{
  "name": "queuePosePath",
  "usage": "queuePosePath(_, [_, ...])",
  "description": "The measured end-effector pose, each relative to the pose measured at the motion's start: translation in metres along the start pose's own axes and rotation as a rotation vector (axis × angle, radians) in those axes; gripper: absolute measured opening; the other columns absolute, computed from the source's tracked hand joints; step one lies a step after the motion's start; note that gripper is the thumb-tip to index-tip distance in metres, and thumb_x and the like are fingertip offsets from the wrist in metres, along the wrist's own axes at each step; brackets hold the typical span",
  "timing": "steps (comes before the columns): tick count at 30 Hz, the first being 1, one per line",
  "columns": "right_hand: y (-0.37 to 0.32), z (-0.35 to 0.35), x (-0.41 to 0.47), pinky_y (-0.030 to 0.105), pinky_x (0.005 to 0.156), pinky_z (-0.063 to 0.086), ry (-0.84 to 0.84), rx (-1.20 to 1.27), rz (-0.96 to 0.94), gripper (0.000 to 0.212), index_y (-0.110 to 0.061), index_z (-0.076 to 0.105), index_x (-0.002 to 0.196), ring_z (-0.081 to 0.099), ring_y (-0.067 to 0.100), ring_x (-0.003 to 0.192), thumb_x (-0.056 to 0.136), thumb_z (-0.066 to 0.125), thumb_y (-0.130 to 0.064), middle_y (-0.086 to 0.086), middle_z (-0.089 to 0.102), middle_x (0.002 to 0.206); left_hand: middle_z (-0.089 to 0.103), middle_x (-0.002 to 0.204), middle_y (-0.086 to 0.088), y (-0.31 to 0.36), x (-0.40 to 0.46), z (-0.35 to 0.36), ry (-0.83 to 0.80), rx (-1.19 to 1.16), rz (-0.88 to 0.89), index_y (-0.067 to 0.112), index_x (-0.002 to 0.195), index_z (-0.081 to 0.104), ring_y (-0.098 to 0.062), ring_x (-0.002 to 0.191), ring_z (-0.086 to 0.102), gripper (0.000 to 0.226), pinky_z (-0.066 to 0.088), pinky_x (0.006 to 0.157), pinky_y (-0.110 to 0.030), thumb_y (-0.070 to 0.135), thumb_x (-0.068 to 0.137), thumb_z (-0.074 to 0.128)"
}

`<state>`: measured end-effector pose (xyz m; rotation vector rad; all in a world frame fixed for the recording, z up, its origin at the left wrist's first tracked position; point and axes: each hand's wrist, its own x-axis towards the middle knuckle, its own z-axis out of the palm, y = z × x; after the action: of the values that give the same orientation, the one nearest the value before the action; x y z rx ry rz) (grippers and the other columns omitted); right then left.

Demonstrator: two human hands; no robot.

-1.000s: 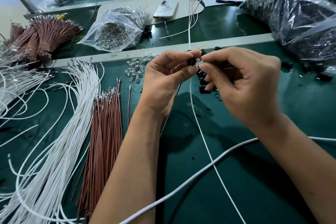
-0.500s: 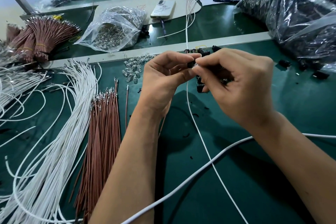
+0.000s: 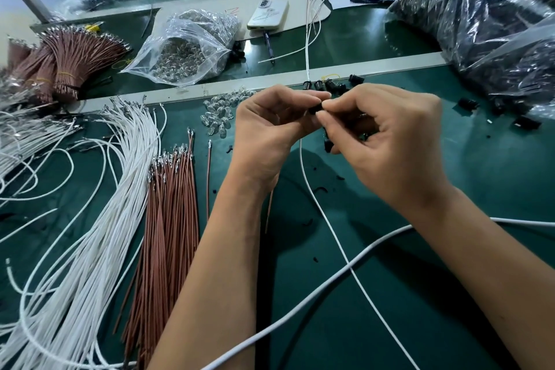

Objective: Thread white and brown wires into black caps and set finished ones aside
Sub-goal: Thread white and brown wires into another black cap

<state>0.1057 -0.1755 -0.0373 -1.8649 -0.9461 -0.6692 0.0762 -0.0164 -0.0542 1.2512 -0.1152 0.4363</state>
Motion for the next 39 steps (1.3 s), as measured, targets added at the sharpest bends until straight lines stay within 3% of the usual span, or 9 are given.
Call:
queuePosePath(9, [0.009, 0.006, -0.003, 0.034, 0.052, 0.058, 0.018, 0.158, 0.176, 0.011, -0.004, 0.074, 0.086, 0.071, 0.004, 0.057, 0.093, 0.077, -0.012, -0.006, 0.072, 0.073, 0.076, 0.083, -0.009, -0.003, 0.001, 0.006, 0.084, 0.126, 0.019, 0.001, 0.073, 0.066, -0.023, 0.083, 0.074, 0.026, 0.058, 0.077, -0.032, -0.024, 0.071, 0.073])
queuePosePath(18, [0.022, 0.008, -0.002, 0.041, 0.052, 0.062, -0.03, 0.348, 0.337, 0.01, -0.006, 0.073, 0.086, 0.072, 0.02, 0.053, 0.093, 0.077, -0.012, -0.002, 0.073, 0.067, 0.077, 0.085, -0.01, -0.006, 0.0, 0.008, 0.083, 0.2, 0.003, 0.008, 0.071, 0.069, -0.028, 0.086, 0.075, 0.028, 0.06, 0.08, -0.036, -0.019, 0.073, 0.077])
queuePosePath(27, [0.032, 0.009, -0.002, 0.034, 0.052, 0.061, -0.098, 0.405, 0.358, 0.013, -0.003, 0.071, 0.085, 0.072, 0.023, 0.053, 0.093, 0.077, -0.011, 0.005, 0.073, 0.068, 0.076, 0.088, -0.021, -0.008, -0.002, 0.007, 0.099, 0.271, 0.005, 0.003, 0.074, 0.068, -0.036, 0.086, 0.075, 0.022, 0.061, 0.083, -0.05, -0.016, 0.072, 0.08])
queuePosePath(33, [0.034, 0.011, -0.002, 0.034, 0.049, 0.06, -0.098, 0.43, 0.387, 0.014, -0.006, 0.068, 0.081, 0.07, 0.023, 0.051, 0.092, 0.076, -0.009, 0.007, 0.072, 0.067, 0.074, 0.086, -0.024, -0.01, -0.003, 0.009, 0.094, 0.289, 0.024, 0.004, 0.076, 0.07, -0.037, 0.083, 0.075, 0.024, 0.062, 0.081, -0.051, -0.018, 0.073, 0.077])
queuePosePath(39, [0.038, 0.006, 0.002, 0.028, 0.048, 0.057, -0.156, 0.561, 0.511, 0.016, 0.0, 0.065, 0.079, 0.065, 0.02, 0.048, 0.091, 0.075, 0.001, 0.013, 0.068, 0.062, 0.074, 0.082, -0.022, -0.013, -0.003, 0.008, 0.068, 0.287, 0.017, -0.005, 0.083, 0.071, -0.03, 0.075, 0.076, 0.021, 0.062, 0.074, -0.037, -0.024, 0.073, 0.073])
